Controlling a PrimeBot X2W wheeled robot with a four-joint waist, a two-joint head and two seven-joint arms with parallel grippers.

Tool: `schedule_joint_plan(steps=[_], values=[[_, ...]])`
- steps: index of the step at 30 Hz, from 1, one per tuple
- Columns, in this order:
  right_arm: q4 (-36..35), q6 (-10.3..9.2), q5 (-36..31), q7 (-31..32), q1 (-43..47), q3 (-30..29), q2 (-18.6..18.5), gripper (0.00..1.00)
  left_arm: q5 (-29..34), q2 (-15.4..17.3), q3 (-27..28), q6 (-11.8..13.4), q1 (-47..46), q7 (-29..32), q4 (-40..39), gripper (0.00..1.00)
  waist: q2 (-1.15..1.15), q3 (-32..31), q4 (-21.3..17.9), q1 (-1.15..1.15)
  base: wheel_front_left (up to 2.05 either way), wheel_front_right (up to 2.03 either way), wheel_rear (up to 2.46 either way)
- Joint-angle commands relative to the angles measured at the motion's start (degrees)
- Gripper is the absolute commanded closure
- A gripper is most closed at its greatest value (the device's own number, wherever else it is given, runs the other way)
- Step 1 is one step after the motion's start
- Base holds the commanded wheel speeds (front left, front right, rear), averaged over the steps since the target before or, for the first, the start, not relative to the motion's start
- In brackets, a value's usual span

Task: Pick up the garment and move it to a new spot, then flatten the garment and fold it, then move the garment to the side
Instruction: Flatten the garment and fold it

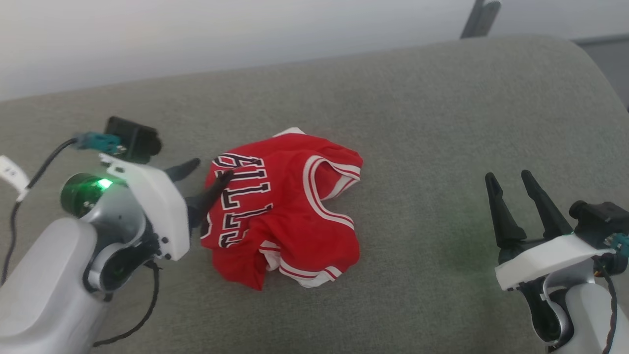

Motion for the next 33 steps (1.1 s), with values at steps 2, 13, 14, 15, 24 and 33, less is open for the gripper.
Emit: schedule_joint_plan(steps=[2,13,14,15,24,33], values=[[0.7,-0.02,0.5,-0.9,-1.1,0.3,0.1,0.00,0.1,-0.3,-1.5,0.5,-2.1,3.1,1.2,0.00,0.00,2.2,-1.8,0.00,0.00,0.00,0.00],[3.2,-0.02,1.6,-3.0,-3.9,1.9,0.2,0.00,1.6,-2.0,-7.8,4.9,-7.6,17.3,10.1,0.00,0.00,6.0,-2.9,0.00,0.00,0.00,0.00],[3.7,-0.02,1.8,-3.1,-4.5,2.3,0.3,0.00,2.6,-2.0,-9.3,5.5,-8.2,19.5,11.9,0.00,0.00,6.5,-3.0,0.00,0.00,0.00,0.00],[3.9,-0.02,1.9,-3.2,-4.7,2.5,0.3,0.00,3.0,-2.1,-9.9,6.0,-8.7,20.5,12.9,0.00,0.00,6.8,-3.0,0.00,0.00,0.00,0.00],[5.3,-0.02,2.3,-4.0,-6.4,3.4,-0.3,0.00,4.9,-4.5,-14.6,4.5,-10.8,25.0,20.8,1.00,0.00,8.0,-2.2,0.00,0.00,0.00,0.00],[5.8,-0.02,2.7,-4.6,-6.8,3.2,-0.8,0.00,9.6,-0.2,-15.4,-0.8,-19.3,19.2,21.7,1.00,0.00,8.4,-2.1,0.00,0.00,0.00,0.00]])
